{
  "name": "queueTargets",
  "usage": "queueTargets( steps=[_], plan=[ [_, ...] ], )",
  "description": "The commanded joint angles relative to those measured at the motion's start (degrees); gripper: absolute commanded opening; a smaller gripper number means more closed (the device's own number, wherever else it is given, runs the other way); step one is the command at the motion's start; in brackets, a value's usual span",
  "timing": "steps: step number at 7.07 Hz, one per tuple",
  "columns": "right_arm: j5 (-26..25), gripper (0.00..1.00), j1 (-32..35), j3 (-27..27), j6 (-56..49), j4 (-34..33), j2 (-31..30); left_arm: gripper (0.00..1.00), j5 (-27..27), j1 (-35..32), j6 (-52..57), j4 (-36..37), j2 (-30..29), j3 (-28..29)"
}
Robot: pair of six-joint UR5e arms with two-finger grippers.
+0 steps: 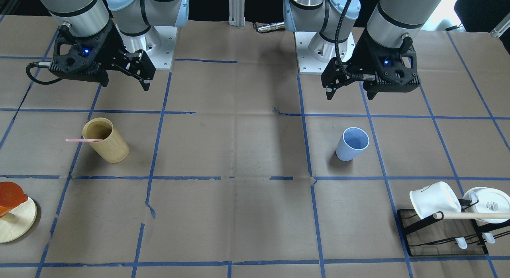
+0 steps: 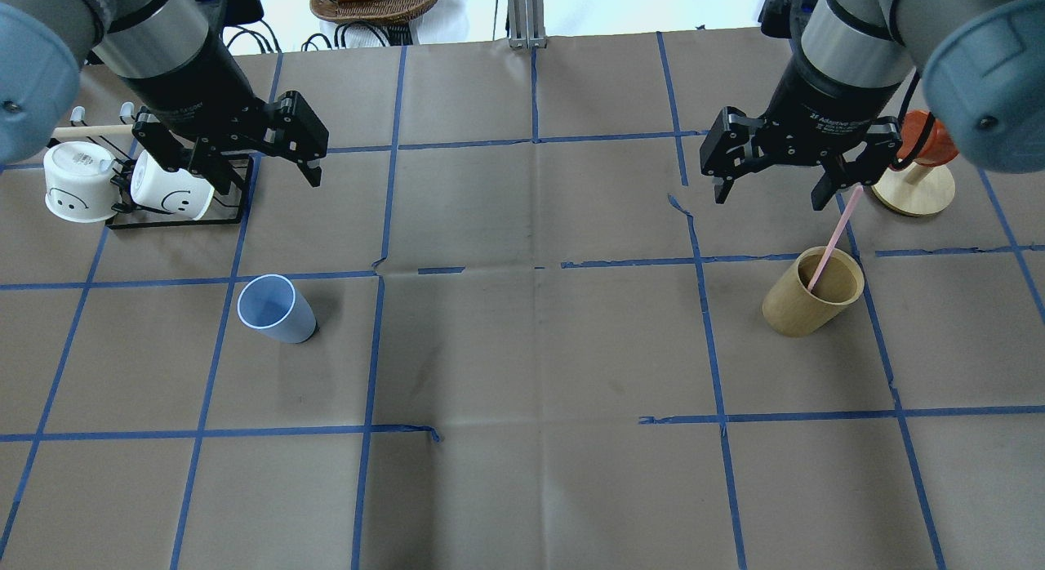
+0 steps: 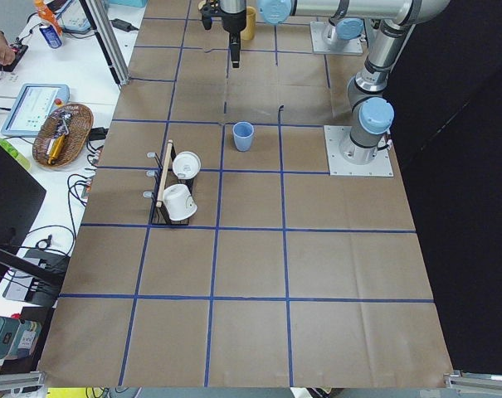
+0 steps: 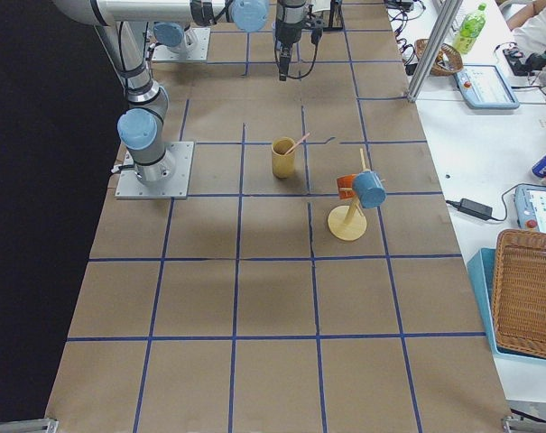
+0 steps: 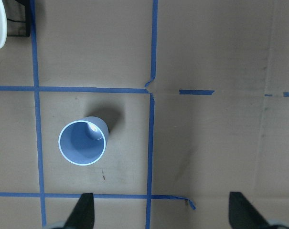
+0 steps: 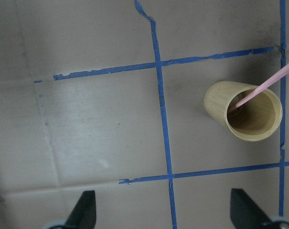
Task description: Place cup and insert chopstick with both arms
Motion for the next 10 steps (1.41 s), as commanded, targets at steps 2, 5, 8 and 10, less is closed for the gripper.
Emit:
queueTargets(
  steps=[2,5,8,10],
  plan=[
    [0.0,1.0,0.0,0.1,0.0,0.0,0.0,1.0,0.1,0.1,0.4,0.1,-0.1,-0.1],
    [1.7,1.0,0.1,0.0,-0.9,0.0,0.0,1.0,0.1,0.1,0.6,0.0,0.0,-0.1],
    [2.2,1.0,0.1,0.0,-10.0,-0.1,-0.1,1.0,0.7,0.3,1.0,0.0,-0.4,-0.2],
    [2.2,1.0,-2.1,0.1,-19.7,-0.6,0.7,1.0,0.0,4.5,1.4,0.2,0.5,0.1]
  ],
)
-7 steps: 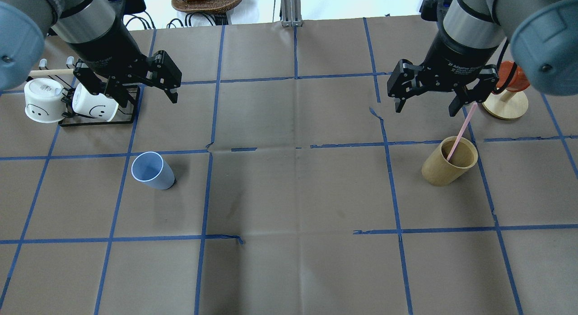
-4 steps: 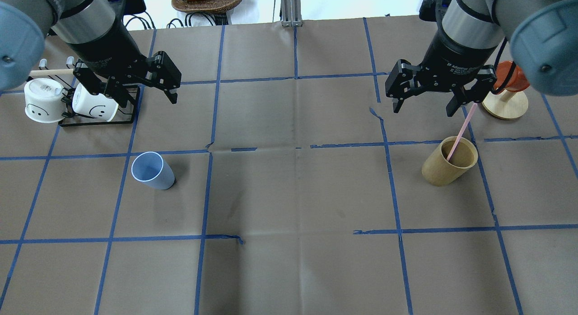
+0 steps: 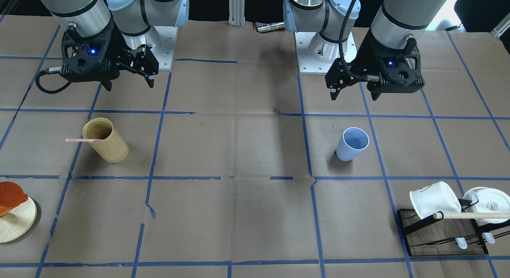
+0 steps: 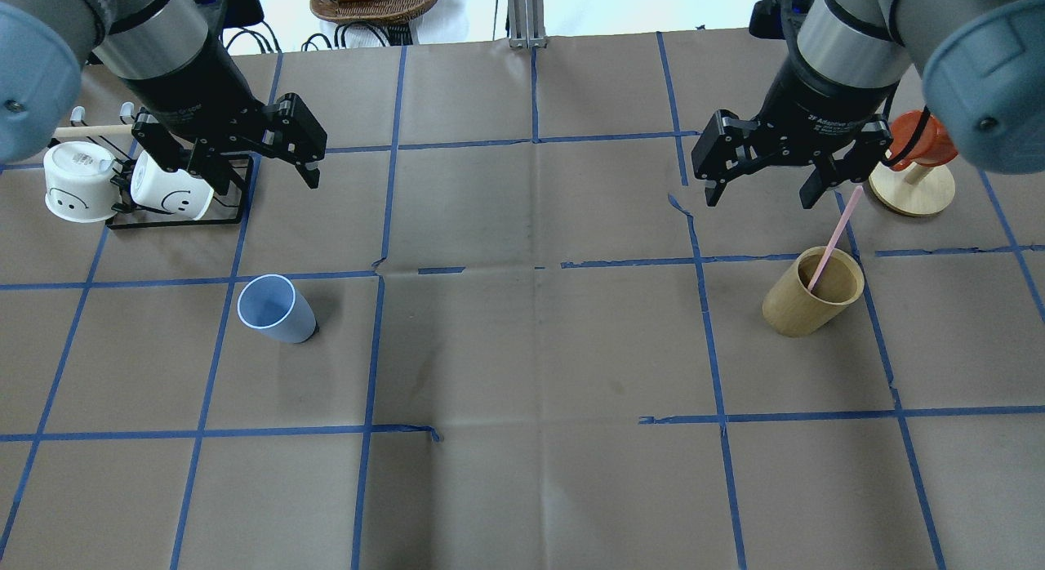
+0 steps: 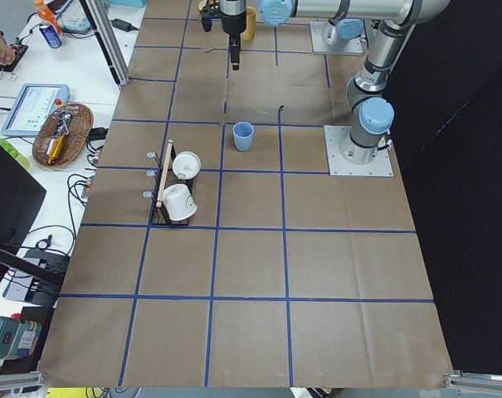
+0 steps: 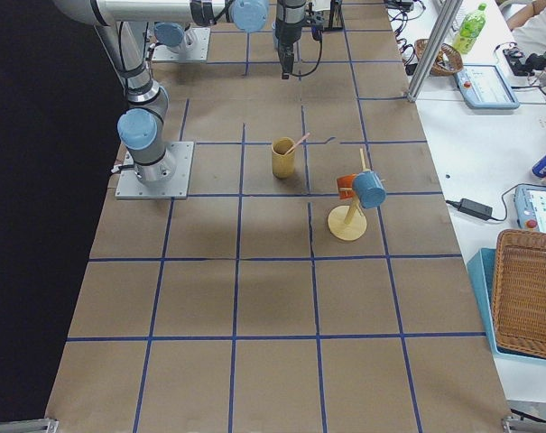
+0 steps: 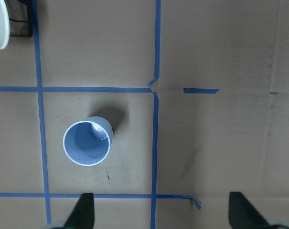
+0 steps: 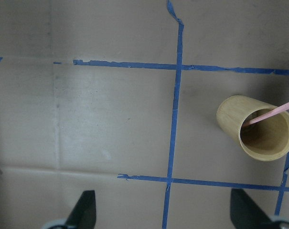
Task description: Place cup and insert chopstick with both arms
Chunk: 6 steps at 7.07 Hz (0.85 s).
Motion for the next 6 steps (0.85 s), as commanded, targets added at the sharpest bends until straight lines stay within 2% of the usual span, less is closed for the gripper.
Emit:
queueTargets(
  steps=[1,3,5,6],
  plan=[
    [0.1,1.0,-4.8,0.1,-14.5,-1.7,0.7,1.0,-0.2,4.7,2.3,-0.4,0.1,-0.1],
    [0.4,1.0,-8.5,2.4,-29.9,-7.6,1.1,1.0,0.1,11.4,13.5,0.0,-2.9,-1.4],
    [0.6,1.0,-15.7,4.1,-57.0,-8.4,1.0,1.0,0.1,16.1,16.4,7.7,-7.3,-5.4],
    [2.2,1.0,-17.2,4.3,-67.6,-8.5,1.2,1.0,-0.3,16.1,16.2,12.3,-8.9,-9.1]
  ],
)
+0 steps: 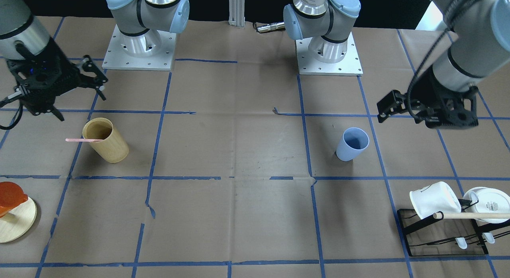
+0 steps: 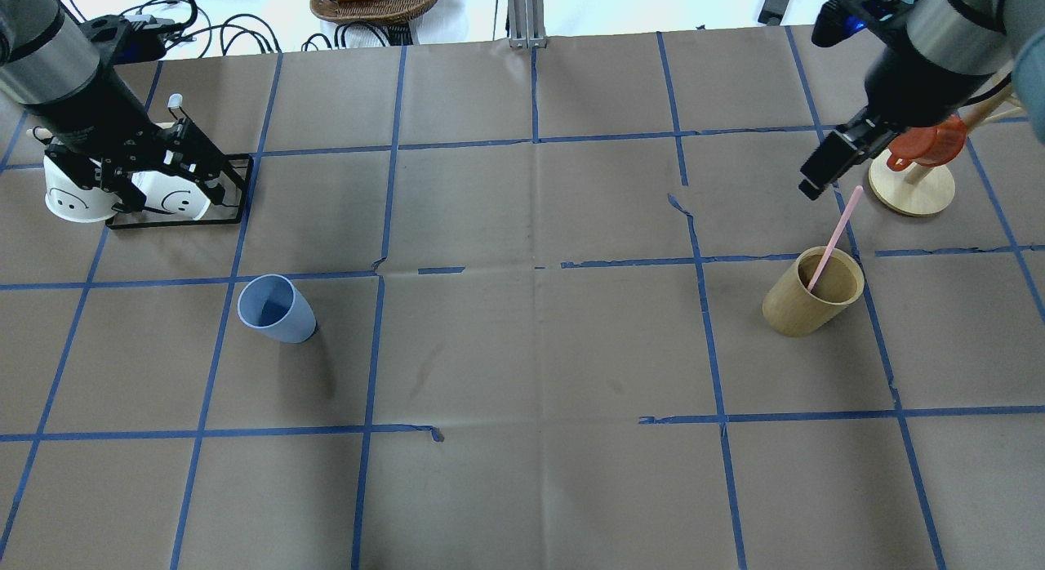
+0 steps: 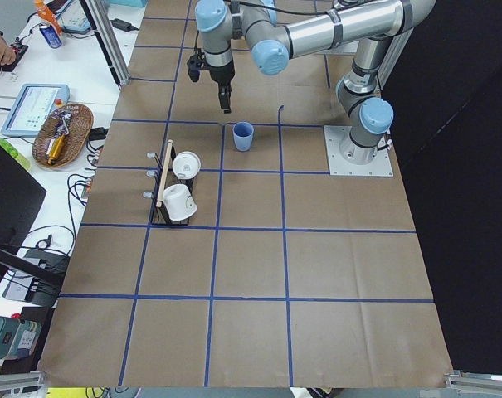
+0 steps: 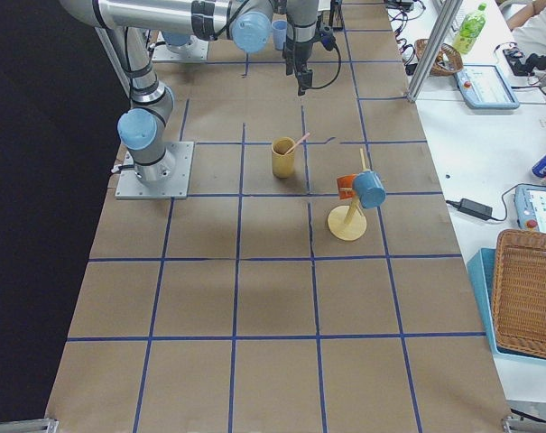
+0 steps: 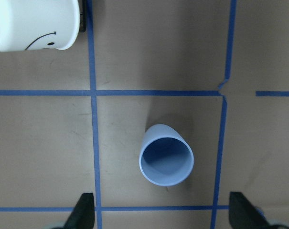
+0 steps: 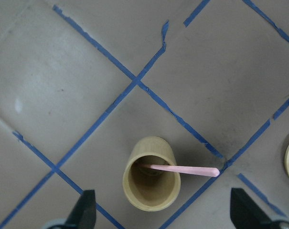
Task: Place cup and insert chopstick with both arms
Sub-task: 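Lower left gripper onto blue cup while right gripper moves over bamboo cup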
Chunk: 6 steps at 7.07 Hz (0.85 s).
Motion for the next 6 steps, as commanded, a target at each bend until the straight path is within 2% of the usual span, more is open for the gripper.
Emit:
queueTargets(
  steps=[1,2,3,4,6],
  plan=[
    [5.5,1.0,-3.7,0.7,-23.8,-1.7,1.4,1.0,-0.4,0.9,0.1,9.0,-3.1,-8.9],
    [6.9,1.0,-4.1,1.6,-32.9,-7.0,4.0,1.0,-0.3,1.1,0.0,14.2,-3.4,-12.9],
    [5.8,1.0,-4.2,2.3,-41.4,-7.8,5.5,1.0,-0.4,1.3,-0.1,17.1,-4.9,-15.3],
    [5.6,1.0,-4.5,2.3,-54.1,-7.4,5.8,1.0,0.0,1.3,0.1,16.6,-6.0,-14.9],
    [3.1,1.0,-4.5,2.3,-63.4,-7.6,8.5,1.0,0.2,1.3,0.1,15.1,-5.4,-15.8]
  ],
)
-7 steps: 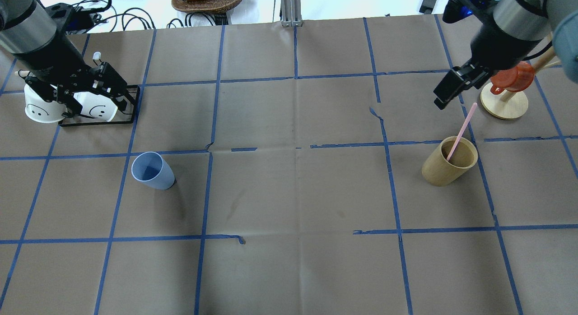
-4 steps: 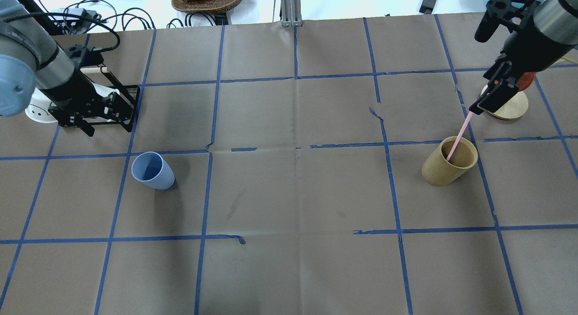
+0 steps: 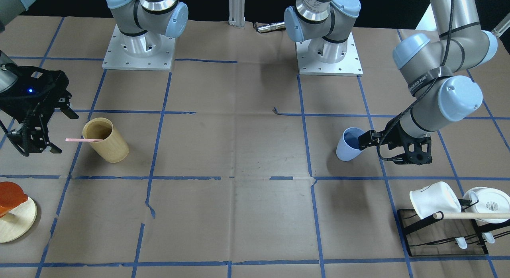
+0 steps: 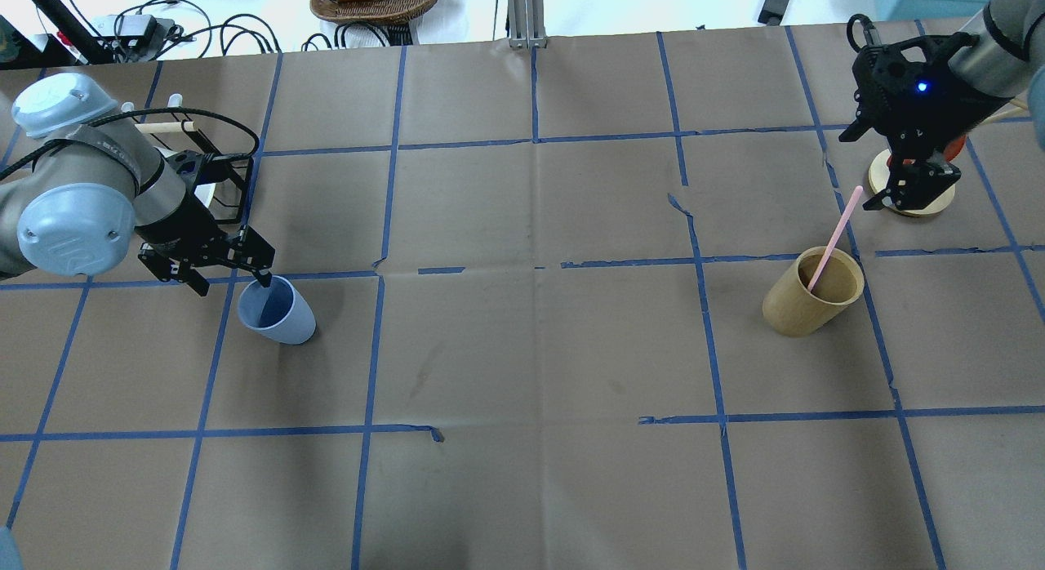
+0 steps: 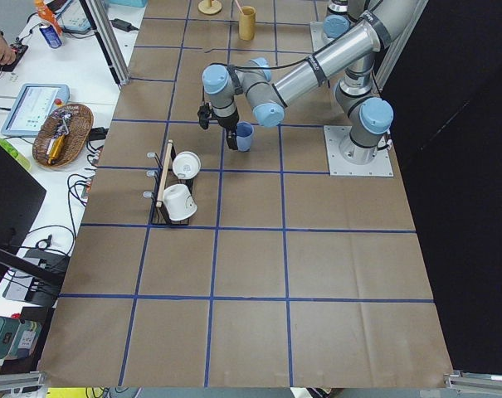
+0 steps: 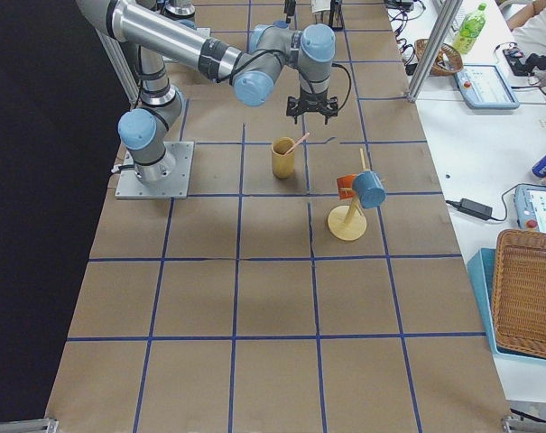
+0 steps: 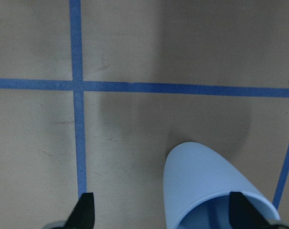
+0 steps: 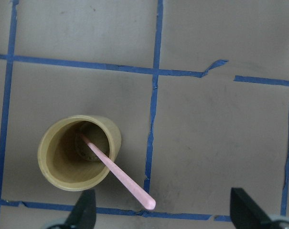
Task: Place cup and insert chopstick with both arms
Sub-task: 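Lower left gripper onto blue cup while right gripper moves over bamboo cup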
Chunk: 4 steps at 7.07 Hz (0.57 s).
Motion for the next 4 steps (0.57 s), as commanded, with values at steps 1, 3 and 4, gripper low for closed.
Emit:
queueTargets(
  steps=[1,3,4],
  plan=[
    [-5.9,1.0,0.2,-0.4,-6.8,2.1,2.2,1.0,0.2,-0.1,0.0,-0.9,0.5,-0.6],
    [-7.6,1.0,0.7,-2.1,-10.9,8.5,2.2,1.0,0.4,0.0,0.0,-0.9,1.3,-0.7],
    [-7.6,0.99,0.8,-2.9,-16.5,8.5,2.4,1.0,0.4,0.0,0.1,-0.9,2.1,-0.2]
  ],
)
